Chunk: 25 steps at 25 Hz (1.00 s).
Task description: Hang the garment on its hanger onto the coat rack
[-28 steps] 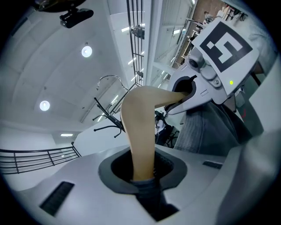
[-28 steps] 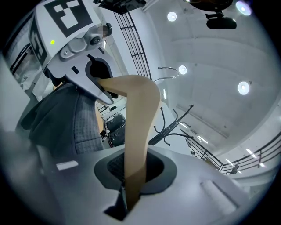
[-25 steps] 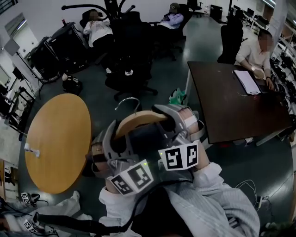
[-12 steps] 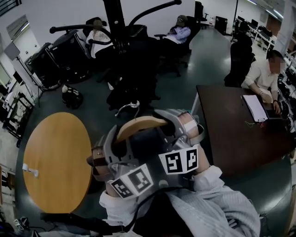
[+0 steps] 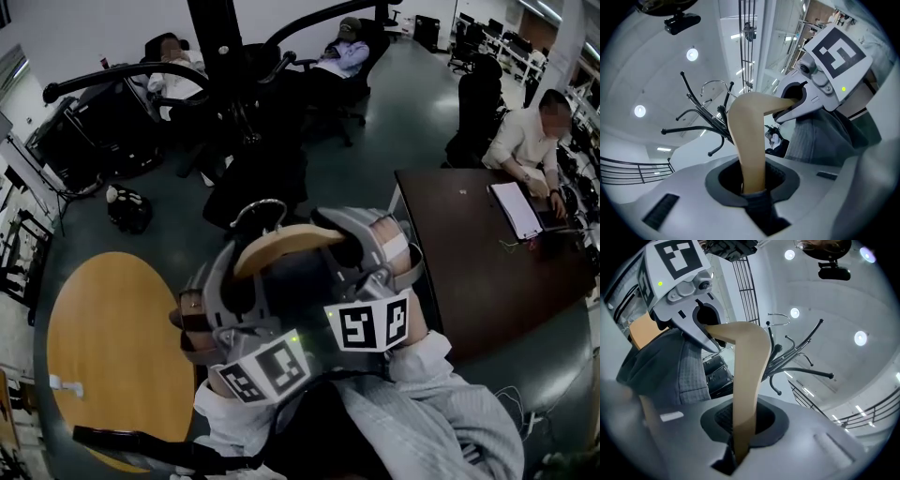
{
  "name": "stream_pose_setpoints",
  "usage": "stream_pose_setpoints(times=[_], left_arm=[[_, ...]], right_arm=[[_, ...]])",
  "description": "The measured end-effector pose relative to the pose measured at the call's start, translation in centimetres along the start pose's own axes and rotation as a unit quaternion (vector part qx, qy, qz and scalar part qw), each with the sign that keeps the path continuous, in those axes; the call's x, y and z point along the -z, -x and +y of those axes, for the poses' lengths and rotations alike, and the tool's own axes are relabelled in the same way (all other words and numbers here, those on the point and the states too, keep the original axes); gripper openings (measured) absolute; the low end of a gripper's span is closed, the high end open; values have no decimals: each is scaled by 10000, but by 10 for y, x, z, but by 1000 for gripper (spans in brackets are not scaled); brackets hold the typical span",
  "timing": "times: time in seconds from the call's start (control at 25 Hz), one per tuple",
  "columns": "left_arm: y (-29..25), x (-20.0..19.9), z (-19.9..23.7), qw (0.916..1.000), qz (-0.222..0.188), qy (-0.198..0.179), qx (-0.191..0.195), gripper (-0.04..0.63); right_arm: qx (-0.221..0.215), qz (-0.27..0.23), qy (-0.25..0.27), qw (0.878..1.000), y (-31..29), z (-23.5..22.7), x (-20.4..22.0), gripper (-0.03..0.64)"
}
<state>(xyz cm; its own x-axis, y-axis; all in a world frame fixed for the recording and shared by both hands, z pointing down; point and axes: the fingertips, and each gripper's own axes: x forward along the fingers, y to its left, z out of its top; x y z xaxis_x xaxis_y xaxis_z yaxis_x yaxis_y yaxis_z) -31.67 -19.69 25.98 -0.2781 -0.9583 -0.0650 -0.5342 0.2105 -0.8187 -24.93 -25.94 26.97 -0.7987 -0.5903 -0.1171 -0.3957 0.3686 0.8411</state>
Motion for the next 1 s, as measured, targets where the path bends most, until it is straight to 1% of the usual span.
stream_pose_setpoints(times=[0.16,0.4,0.6,0.8,1.0], left_arm=[[-26,0,18,9996,-284,-49,32,66],[-50,-1,20,9989,-460,-15,59,66],[-62,-4,25,9991,-435,24,14,67],[-64,5,23,9992,-383,57,-31,67],[-95,-2,23,9997,-236,17,-11,66]], right_arm=[[219,111,6,9997,-26,-14,-1,20],[326,221,44,9992,-42,-22,9,20],[312,135,131,9993,-53,-31,11,20],[230,30,213,9995,-62,-26,11,20],[99,-28,224,9997,-87,-42,28,20]])
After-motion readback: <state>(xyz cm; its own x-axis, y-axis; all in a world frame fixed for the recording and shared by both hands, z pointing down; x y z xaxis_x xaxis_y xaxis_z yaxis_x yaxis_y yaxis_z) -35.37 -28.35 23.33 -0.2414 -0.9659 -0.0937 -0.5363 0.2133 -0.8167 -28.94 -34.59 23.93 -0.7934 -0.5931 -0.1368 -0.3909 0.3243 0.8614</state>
